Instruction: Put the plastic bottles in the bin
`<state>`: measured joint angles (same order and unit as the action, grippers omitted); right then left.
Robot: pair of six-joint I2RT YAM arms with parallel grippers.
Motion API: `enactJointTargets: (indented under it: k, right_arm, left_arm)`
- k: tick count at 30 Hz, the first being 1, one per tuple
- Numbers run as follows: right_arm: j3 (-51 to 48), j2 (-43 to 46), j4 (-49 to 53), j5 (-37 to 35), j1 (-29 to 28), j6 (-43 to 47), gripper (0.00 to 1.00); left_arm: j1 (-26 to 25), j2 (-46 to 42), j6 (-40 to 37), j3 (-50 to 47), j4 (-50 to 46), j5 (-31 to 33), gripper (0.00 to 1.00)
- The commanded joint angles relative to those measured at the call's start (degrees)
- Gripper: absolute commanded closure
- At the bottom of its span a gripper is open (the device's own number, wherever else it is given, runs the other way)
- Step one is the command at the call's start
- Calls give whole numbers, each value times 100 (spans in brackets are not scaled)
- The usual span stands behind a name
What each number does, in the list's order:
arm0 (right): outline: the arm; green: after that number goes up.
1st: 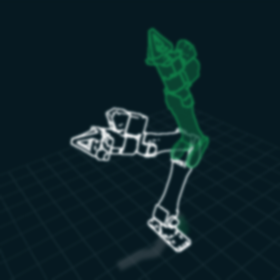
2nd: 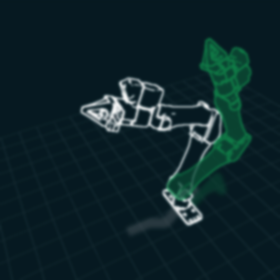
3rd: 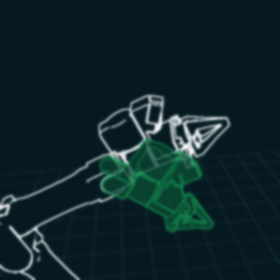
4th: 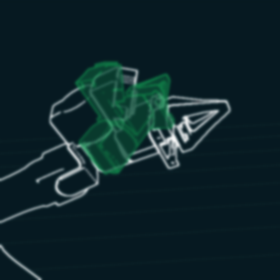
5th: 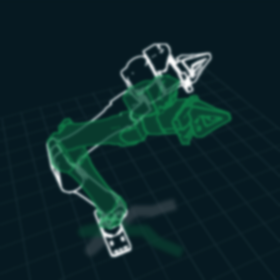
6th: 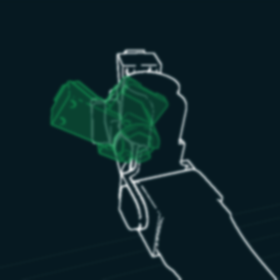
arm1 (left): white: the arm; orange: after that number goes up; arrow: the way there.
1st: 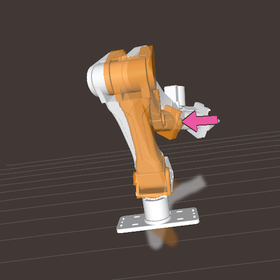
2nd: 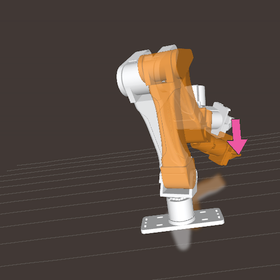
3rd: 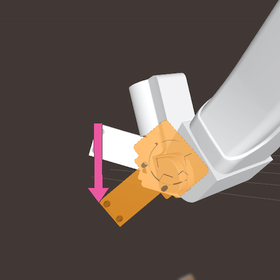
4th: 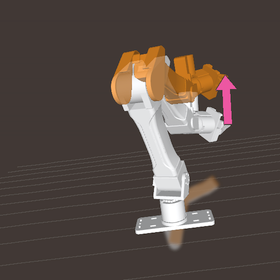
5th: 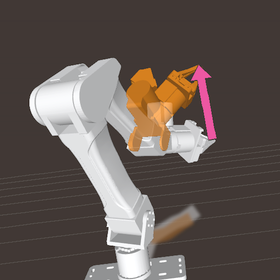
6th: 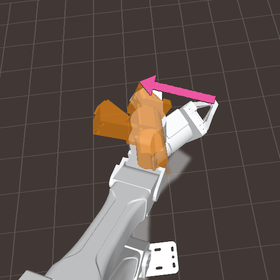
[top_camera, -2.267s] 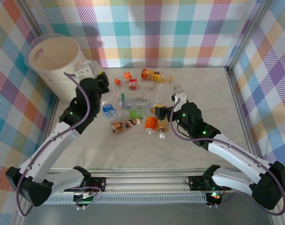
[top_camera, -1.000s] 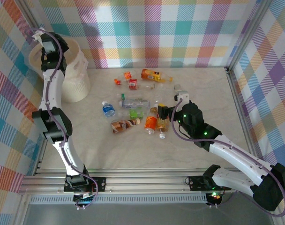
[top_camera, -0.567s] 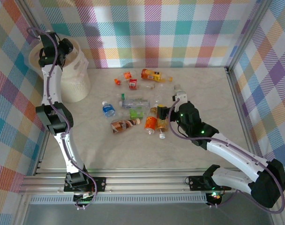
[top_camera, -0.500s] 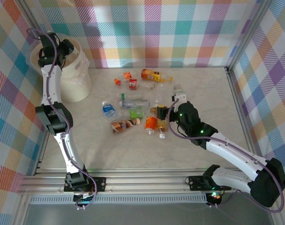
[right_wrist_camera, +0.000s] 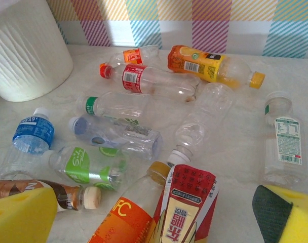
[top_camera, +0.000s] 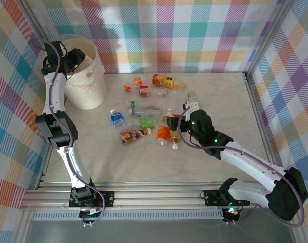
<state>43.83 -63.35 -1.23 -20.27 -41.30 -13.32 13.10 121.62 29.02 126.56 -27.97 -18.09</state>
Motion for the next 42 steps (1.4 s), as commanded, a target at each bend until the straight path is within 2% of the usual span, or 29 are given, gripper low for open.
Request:
enactJointTargets:
  k: [1, 7, 12, 18, 22, 25, 36, 42]
  right_arm:
    - [209, -46, -62, 124, -19, -109, 0]
    - [201, -19, -9, 156, -21, -118, 0]
    - [196, -2, 53, 173, -18, -109, 0]
    - [189, -27, 73, 199, -19, -108, 0]
    - [201, -62, 77, 177, -18, -130, 0]
    - [196, -74, 53, 129, -18, -143, 0]
    - [10, 58, 68, -221, -19, -359, 0]
    - [-103, 19, 742, -535, -19, -926, 0]
  left_arm:
    - [-54, -191, 154, -62, 243, -409, 47]
    - [-54, 331, 193, 217, 488, -872, 43]
    - [-58, 714, 85, 600, 485, -988, 40]
    - [-53, 861, 99, 630, 718, -1152, 35]
    - [-53, 850, 114, 633, 732, -1116, 33]
    - [-58, 797, 104, 642, 697, -1041, 26]
    - [-53, 353, -49, 633, 441, -779, 15]
    - [-53, -120, -251, 596, 119, -418, 11]
